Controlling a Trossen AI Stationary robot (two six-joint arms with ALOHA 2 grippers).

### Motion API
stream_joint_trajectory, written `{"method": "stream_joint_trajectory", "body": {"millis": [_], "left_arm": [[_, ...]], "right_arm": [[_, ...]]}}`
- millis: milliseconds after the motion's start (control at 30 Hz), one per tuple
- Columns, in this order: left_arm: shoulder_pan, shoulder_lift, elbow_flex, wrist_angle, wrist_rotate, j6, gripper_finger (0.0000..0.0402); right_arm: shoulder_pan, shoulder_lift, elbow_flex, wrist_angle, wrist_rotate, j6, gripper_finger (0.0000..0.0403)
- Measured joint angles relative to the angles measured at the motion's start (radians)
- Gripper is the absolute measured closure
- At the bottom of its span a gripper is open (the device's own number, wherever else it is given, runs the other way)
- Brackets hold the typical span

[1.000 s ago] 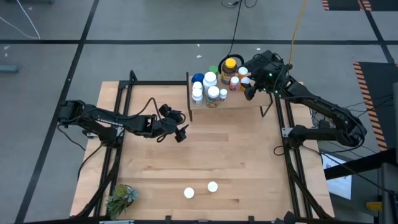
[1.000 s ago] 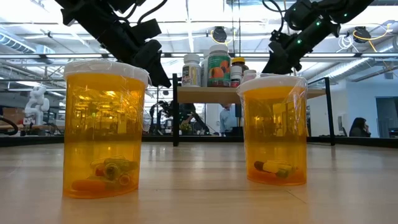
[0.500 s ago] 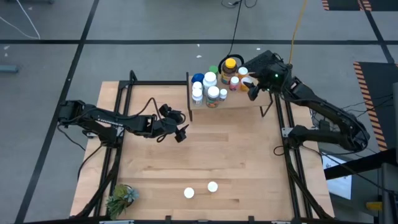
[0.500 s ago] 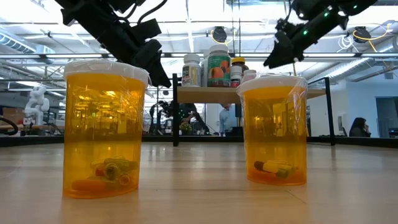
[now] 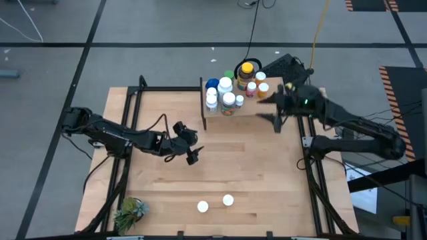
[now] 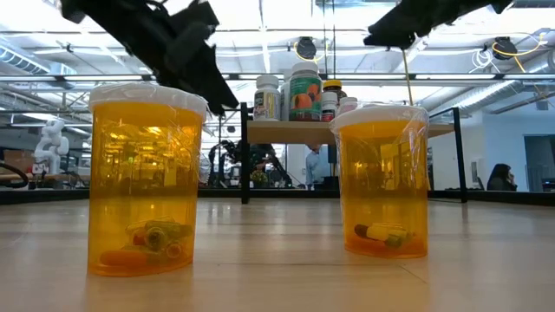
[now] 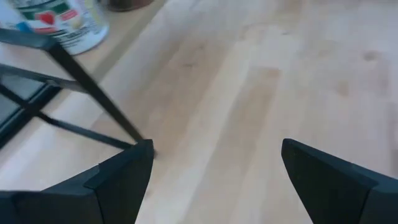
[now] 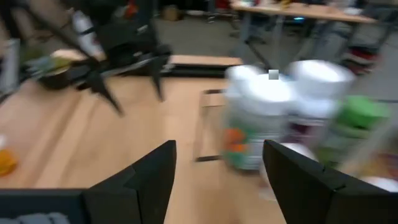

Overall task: Pick and place medicine bottles onto shelf by color
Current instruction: Put the orange bottle on the shelf

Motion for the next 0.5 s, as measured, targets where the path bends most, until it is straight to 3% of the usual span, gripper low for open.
{"method": "stream_joint_trajectory", "body": {"millis": [333, 500], "left_arm": [[-0.192, 0.004, 0.0, 0.065, -0.014, -0.088, 0.0044], [-0.273, 0.004, 0.0, 0.055, -0.061, -0.136, 0.0044]], "right_arm": [[0.553, 0.175, -0.125, 0.227, 0.442, 0.06, 0.0167], [0.699, 0.33, -0.124, 0.409, 0.485, 0.027, 0.0167]]}}
